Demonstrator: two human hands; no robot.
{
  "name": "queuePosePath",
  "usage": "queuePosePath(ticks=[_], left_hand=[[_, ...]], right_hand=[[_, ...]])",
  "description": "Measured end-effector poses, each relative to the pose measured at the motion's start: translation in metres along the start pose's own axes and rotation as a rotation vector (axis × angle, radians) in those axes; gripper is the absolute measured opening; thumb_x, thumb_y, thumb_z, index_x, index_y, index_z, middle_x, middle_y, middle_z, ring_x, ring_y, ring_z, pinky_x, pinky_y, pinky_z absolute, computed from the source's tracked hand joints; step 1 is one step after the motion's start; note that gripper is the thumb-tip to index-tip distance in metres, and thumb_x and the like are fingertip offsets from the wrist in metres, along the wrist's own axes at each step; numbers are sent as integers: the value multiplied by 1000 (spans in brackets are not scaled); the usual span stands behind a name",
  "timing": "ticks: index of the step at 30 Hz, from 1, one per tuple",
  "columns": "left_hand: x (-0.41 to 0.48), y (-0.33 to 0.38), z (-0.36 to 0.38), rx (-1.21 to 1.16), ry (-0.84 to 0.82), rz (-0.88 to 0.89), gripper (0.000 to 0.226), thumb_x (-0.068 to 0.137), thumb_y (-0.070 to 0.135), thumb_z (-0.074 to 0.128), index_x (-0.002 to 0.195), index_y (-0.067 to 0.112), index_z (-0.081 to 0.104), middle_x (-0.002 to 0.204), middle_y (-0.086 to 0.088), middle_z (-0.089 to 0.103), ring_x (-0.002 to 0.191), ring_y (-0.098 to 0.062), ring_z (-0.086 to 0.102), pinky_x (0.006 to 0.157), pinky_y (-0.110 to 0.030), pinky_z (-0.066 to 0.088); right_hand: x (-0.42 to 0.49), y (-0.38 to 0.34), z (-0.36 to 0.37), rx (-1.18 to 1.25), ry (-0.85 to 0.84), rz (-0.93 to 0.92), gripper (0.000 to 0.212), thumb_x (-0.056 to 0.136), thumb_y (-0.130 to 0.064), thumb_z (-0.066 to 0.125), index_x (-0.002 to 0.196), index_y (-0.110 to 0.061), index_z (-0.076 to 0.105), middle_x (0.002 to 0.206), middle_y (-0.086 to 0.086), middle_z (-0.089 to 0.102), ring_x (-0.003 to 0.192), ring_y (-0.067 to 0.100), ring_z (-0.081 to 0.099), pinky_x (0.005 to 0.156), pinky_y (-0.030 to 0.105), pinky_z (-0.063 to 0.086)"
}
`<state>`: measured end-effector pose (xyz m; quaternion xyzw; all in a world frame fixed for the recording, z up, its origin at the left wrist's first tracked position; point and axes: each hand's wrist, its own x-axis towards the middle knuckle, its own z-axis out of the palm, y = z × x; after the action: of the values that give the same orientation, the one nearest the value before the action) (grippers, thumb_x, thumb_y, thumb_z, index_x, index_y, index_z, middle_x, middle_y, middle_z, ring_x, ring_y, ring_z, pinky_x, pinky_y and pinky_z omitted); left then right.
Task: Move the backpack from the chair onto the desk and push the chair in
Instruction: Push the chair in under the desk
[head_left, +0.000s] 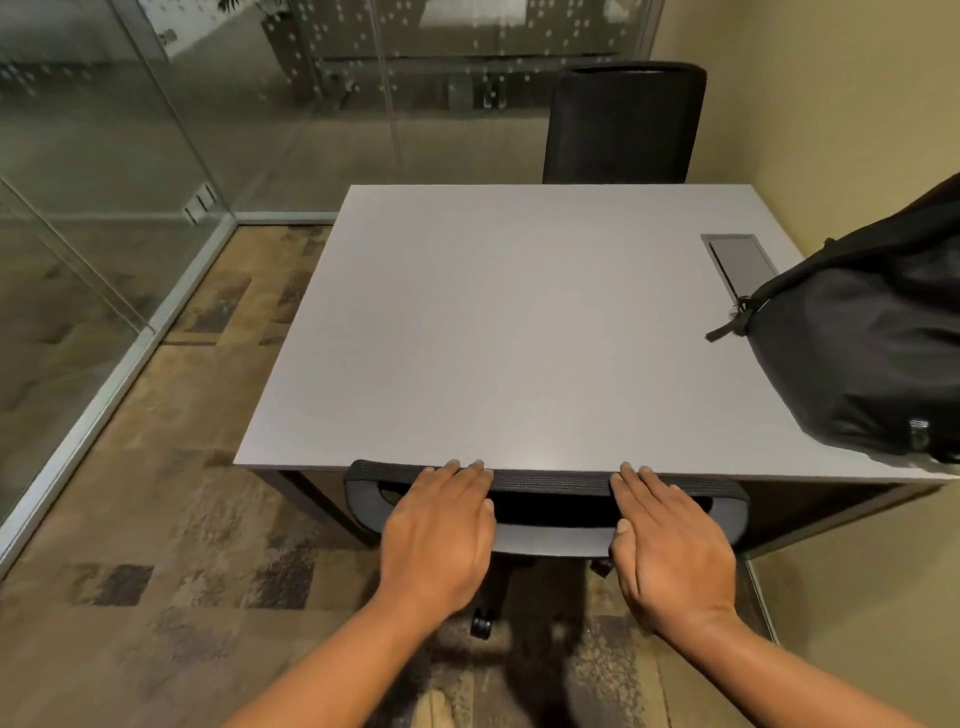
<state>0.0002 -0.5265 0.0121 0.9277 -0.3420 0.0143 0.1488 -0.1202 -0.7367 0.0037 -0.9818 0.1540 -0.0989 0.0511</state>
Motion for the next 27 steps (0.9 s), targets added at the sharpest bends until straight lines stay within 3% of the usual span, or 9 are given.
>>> queuePosePath(ticks=[6, 10, 16, 23, 27], left_hand=[[2, 14, 2, 19, -59, -16, 58, 101, 43, 17, 132, 19, 59, 137, 2, 59, 130, -17, 49, 114, -33, 24], [5, 13, -4, 42, -127, -20, 84, 92, 65, -7, 144, 22, 44, 150, 3, 44, 142, -18, 31, 119, -35, 17], [17, 5, -15, 105, -202, -22, 98, 79, 85, -6, 154, 27, 18, 163, 1, 10, 149, -20, -4, 120, -45, 4], [34, 0, -14, -60, -111, -145, 98, 76, 82, -15, 155, 25, -2, 162, 5, -12, 146, -13, -18, 120, -42, -5], [38, 2, -14, -145, -2, -168, 93, 80, 75, -17, 155, 20, -3, 162, 5, -11, 146, -10, -19, 120, -34, -8]], right_hand=[[1, 14, -2, -6, -8, 2, 50, 90, -27, 34, 124, -5, 62, 129, 11, 61, 123, 26, 55, 108, 36, 31], [2, 11, -4, -6, -18, 16, 50, 90, -29, 33, 123, -5, 63, 128, 9, 62, 122, 25, 56, 107, 36, 31], [4, 10, -5, -3, -26, 8, 51, 90, -29, 32, 123, -6, 63, 128, 9, 62, 122, 24, 56, 106, 35, 31], [3, 10, -7, -28, -58, 10, 52, 91, -31, 31, 125, -7, 62, 129, 7, 62, 123, 23, 55, 105, 34, 28], [1, 9, -11, -22, -72, 16, 52, 92, -34, 29, 129, -13, 60, 133, 2, 59, 127, 19, 51, 107, 31, 26]])
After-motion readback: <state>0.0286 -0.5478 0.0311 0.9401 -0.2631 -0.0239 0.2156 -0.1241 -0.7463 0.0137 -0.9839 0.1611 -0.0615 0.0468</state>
